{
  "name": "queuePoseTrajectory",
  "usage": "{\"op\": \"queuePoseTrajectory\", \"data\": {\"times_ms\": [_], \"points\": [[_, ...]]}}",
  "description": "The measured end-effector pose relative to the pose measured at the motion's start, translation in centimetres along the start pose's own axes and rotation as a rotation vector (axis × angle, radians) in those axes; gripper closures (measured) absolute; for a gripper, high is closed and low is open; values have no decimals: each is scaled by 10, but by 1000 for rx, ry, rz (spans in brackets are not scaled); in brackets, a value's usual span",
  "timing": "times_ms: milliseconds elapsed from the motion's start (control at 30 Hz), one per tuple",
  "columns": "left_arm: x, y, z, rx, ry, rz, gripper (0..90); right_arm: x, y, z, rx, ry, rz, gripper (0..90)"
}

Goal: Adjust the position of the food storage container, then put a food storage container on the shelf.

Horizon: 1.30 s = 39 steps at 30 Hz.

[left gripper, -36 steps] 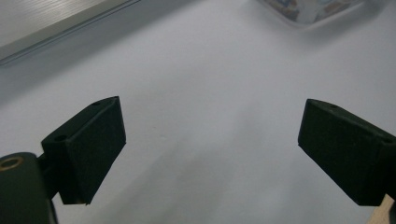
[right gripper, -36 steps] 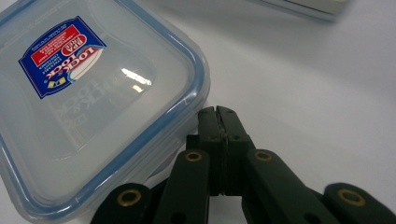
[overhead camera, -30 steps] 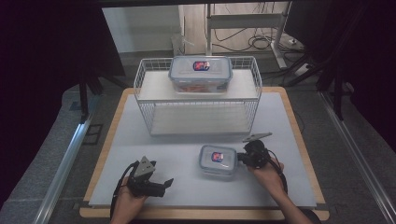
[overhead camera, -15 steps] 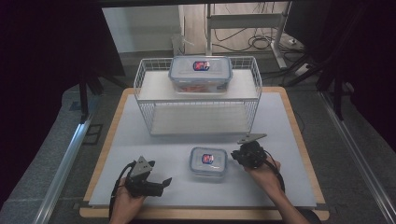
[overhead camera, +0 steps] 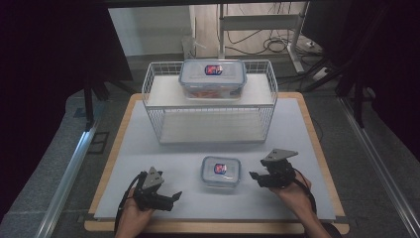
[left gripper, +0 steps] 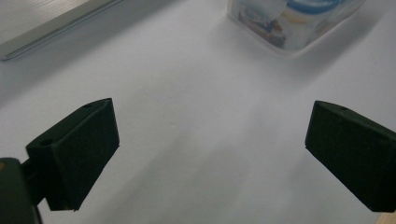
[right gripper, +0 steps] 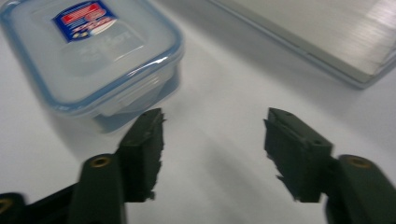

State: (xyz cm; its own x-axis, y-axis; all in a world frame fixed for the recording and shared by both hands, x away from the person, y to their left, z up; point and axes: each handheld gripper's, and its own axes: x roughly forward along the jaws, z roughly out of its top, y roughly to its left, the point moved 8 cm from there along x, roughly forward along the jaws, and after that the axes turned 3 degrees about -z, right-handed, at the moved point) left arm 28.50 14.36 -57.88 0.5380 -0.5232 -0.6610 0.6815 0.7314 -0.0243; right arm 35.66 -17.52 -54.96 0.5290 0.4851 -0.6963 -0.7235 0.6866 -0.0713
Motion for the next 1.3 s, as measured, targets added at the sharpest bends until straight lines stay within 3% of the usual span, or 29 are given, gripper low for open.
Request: {"op": "queuePoseTrajectory", "data": {"times_ms": [200, 467, 600, 667, 833, 1033, 1067, 1133, 1167, 1200, 1233, 1267, 1300], "points": [[1, -1, -1, -14, 17, -14, 25, -1, 3, -14, 6, 11, 53, 198], [3, 2, -3, -42, 19, -24, 42, 0, 0, -15, 22, -1, 51, 135], [2, 5, -7, -58, 85, 5, 21, 0, -3, -13, 33, -9, 17, 99], [0, 5, -5, -62, 75, 10, 8, -1, -3, -10, 34, -21, 6, 99], [-2, 3, 4, -108, 28, -44, 11, -4, -2, -7, 34, -25, -6, 98], [1, -2, 18, -80, 37, -84, 59, -4, 1, -1, 57, -17, 16, 67], [5, -4, 27, -54, 58, -84, 59, -4, 5, 2, 61, -21, 42, 52], [6, -5, 31, -51, 55, -87, 59, -3, 8, 5, 76, -18, 70, 40], [8, -5, 36, -45, 48, -98, 59, -3, 8, 5, 76, -18, 70, 40], [11, -6, 46, -52, 22, -136, 57, -2, 12, 7, 84, -6, 101, 40], [11, -6, 46, -52, 22, -136, 57, -1, 14, 7, 80, 1, 109, 41], [15, -7, 54, -61, 12, -176, 57, 1, 16, 8, 79, 8, 116, 49], [15, -7, 54, -61, 12, -176, 59, 2, 17, 9, 74, 13, 124, 69]]}}
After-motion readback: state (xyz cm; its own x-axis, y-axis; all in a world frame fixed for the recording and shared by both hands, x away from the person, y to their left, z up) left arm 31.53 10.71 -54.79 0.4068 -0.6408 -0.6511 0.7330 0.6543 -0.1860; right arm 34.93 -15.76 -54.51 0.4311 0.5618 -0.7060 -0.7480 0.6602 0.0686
